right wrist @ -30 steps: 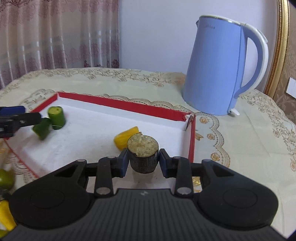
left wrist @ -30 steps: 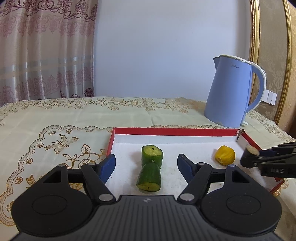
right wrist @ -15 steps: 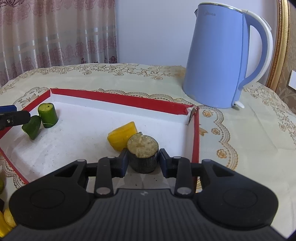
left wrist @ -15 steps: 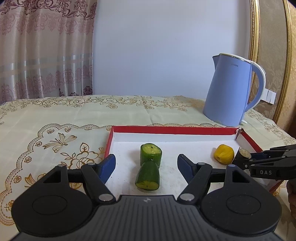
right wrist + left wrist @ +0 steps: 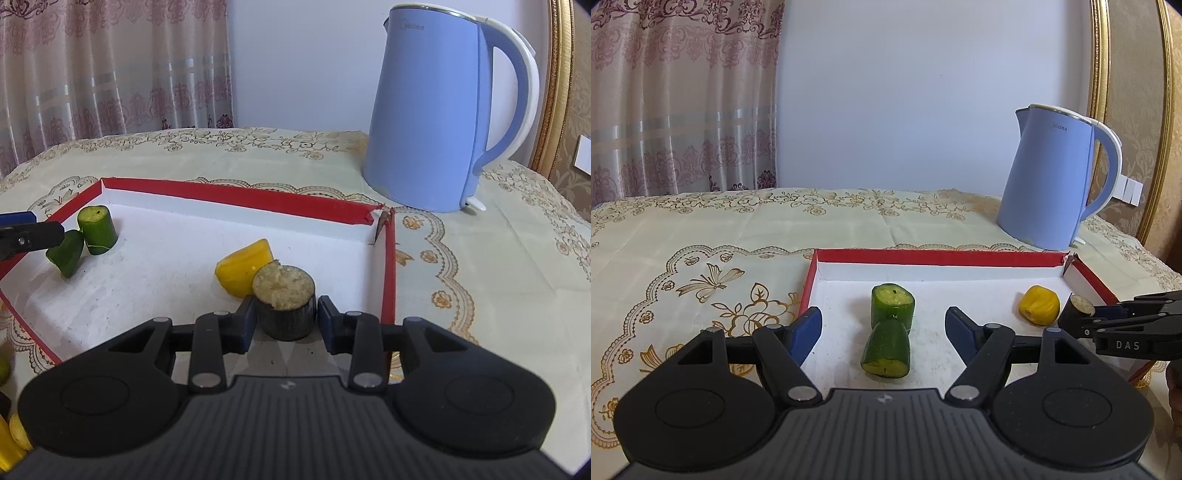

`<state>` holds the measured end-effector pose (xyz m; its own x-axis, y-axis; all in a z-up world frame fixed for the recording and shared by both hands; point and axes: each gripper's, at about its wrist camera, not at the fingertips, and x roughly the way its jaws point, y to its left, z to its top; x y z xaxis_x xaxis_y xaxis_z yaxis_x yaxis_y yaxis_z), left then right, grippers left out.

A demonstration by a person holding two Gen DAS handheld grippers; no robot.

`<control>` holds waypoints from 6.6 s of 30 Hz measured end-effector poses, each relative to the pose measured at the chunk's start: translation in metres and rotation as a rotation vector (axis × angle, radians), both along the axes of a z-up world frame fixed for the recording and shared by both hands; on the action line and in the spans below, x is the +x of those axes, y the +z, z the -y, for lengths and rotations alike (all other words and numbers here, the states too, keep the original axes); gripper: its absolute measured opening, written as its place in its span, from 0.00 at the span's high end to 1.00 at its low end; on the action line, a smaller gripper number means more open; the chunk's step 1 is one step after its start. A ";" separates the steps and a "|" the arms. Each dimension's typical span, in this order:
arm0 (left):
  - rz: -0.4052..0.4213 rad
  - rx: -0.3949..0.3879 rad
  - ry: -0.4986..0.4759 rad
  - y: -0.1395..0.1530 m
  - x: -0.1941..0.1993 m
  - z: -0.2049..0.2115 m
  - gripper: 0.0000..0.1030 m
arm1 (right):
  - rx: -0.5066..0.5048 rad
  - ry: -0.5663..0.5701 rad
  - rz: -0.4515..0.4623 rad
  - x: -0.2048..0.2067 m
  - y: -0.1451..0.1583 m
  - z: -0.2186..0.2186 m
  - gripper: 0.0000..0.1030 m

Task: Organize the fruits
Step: 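Lower the dark sugarcane piece into the tray beside the yellow pepper, open right gripper, then move the left tool back to the produce and grasp a green round fruit, then grasp another green round fruit with the right gripper while the left holds its fruit, then place the green fruit in the red tray and open the right gripper while the left holds its fruit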

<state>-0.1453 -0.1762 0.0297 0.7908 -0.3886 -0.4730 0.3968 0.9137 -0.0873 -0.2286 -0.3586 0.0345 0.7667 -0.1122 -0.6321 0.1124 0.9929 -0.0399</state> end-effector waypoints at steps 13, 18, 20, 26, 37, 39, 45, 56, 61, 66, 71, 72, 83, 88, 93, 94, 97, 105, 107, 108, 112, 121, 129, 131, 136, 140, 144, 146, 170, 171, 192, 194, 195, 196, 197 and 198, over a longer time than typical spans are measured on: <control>-0.003 0.001 0.004 -0.001 0.000 0.000 0.29 | -0.004 -0.009 0.110 -0.038 0.022 -0.006 0.41; 0.003 0.008 0.005 -0.001 -0.001 0.001 0.29 | -0.066 -0.074 0.271 -0.094 0.035 -0.013 0.09; 0.010 0.009 0.008 -0.001 -0.002 0.000 0.29 | -0.115 -0.119 0.323 -0.113 0.032 -0.015 0.00; 0.040 0.026 0.030 -0.001 -0.005 0.002 0.29 | -0.101 -0.195 0.306 -0.135 0.014 -0.001 0.00; 0.099 0.197 -0.038 0.006 -0.071 -0.023 0.17 | 0.068 -0.199 0.306 -0.143 0.007 0.021 0.00; 0.091 0.228 -0.012 0.002 -0.080 -0.032 0.17 | 0.086 -0.203 0.331 -0.148 0.007 0.023 0.00; -0.004 0.203 0.052 -0.008 -0.080 -0.047 0.17 | 0.122 -0.209 0.350 -0.151 0.007 0.028 0.00; -0.084 0.106 -0.003 -0.003 -0.085 -0.043 0.17 | 0.144 -0.220 0.353 -0.153 0.007 0.031 0.00; -0.103 0.100 -0.060 -0.004 -0.089 -0.041 0.16 | 0.146 -0.222 0.349 -0.152 0.006 0.032 0.00; -0.118 0.153 -0.039 -0.014 -0.082 -0.040 0.15 | 0.147 -0.225 0.348 -0.152 0.006 0.031 0.00; -0.111 0.291 -0.055 -0.023 -0.081 -0.045 0.09 | 0.154 -0.228 0.347 -0.152 0.006 0.033 0.00; -0.115 0.292 -0.048 -0.024 -0.080 -0.049 0.08 | 0.156 -0.229 0.348 -0.152 0.006 0.033 0.00; -0.114 0.258 -0.067 -0.026 -0.092 -0.053 0.08 | 0.161 -0.231 0.348 -0.152 0.005 0.033 0.00; -0.134 0.200 -0.056 -0.025 -0.090 -0.056 0.39 | 0.161 -0.232 0.348 -0.152 0.005 0.033 0.00; -0.127 0.199 -0.083 -0.023 -0.097 -0.047 0.62 | 0.164 -0.235 0.348 -0.152 0.005 0.033 0.00; -0.128 0.196 -0.083 -0.023 -0.097 -0.047 0.63 | 0.165 -0.235 0.348 -0.152 0.005 0.033 0.00; -0.134 0.180 -0.080 -0.023 -0.097 -0.049 0.68 | 0.165 -0.234 0.347 -0.152 0.005 0.033 0.00; -0.127 0.128 -0.070 -0.020 -0.097 -0.056 0.68 | 0.152 -0.212 0.393 -0.162 0.011 0.024 0.00; -0.102 0.124 -0.061 -0.018 -0.097 -0.055 0.68 | 0.153 -0.155 0.367 -0.168 0.016 0.007 0.00; -0.093 0.125 -0.054 -0.019 -0.095 -0.055 0.68 | 0.141 -0.111 0.355 -0.172 0.019 -0.010 0.00; -0.122 0.087 -0.024 -0.026 -0.087 -0.063 0.68 | 0.073 0.051 0.283 -0.182 0.018 -0.072 0.00; -0.109 0.039 -0.026 -0.025 -0.089 -0.070 0.68 | 0.075 0.232 0.134 -0.174 0.006 -0.138 0.23; -0.111 0.027 -0.043 -0.025 -0.090 -0.071 0.68 | 0.047 0.271 0.049 -0.166 -0.005 -0.159 0.41; -0.112 0.025 -0.044 -0.025 -0.090 -0.071 0.68 | 0.040 0.277 0.037 -0.165 -0.007 -0.161 0.52; -0.113 0.024 -0.046 -0.025 -0.090 -0.071 0.68 | 0.035 0.275 0.022 -0.161 -0.010 -0.160 0.60; -0.115 0.023 -0.045 -0.025 -0.089 -0.071 0.68 | 0.038 0.274 0.033 -0.160 -0.010 -0.158 0.69; -0.117 0.024 -0.043 -0.026 -0.089 -0.071 0.68 | 0.049 0.278 0.041 -0.162 -0.010 -0.157 0.69; -0.119 0.023 -0.041 -0.026 -0.089 -0.071 0.68 | 0.058 0.280 0.053 -0.164 -0.007 -0.155 0.69; -0.130 0.043 -0.016 -0.028 -0.086 -0.069 0.68 | 0.024 0.021 0.088 -0.044 0.016 -0.018 0.69; -0.128 0.047 -0.016 -0.028 -0.086 -0.068 0.68 | 0.034 0.016 0.078 -0.042 0.013 -0.014 0.69; -0.113 0.078 -0.009 -0.029 -0.088 -0.064 0.68 | -0.014 0.021 0.074 -0.020 -0.008 0.004 0.69; -0.110 0.085 -0.006 -0.029 -0.089 -0.063 0.68 | -0.015 0.020 0.072 -0.019 -0.008 0.004 0.67; -0.110 0.088 -0.005 -0.029 -0.089 -0.062 0.68 | -0.018 0.024 0.071 -0.019 -0.008 0.003 0.64; -0.109 0.090 -0.005 -0.029 -0.089 -0.062 0.68 | -0.019 0.032 0.070 -0.019 -0.008 0.002 0.60; -0.108 0.092 -0.004 -0.029 -0.089 -0.062 0.68 | -0.019 0.035 0.067 -0.019 -0.008 0.002 0.58; -0.108 0.093 -0.004 -0.029 -0.089 -0.061 0.68 | -0.017 0.040 0.065 -0.019 -0.009 0.001 0.56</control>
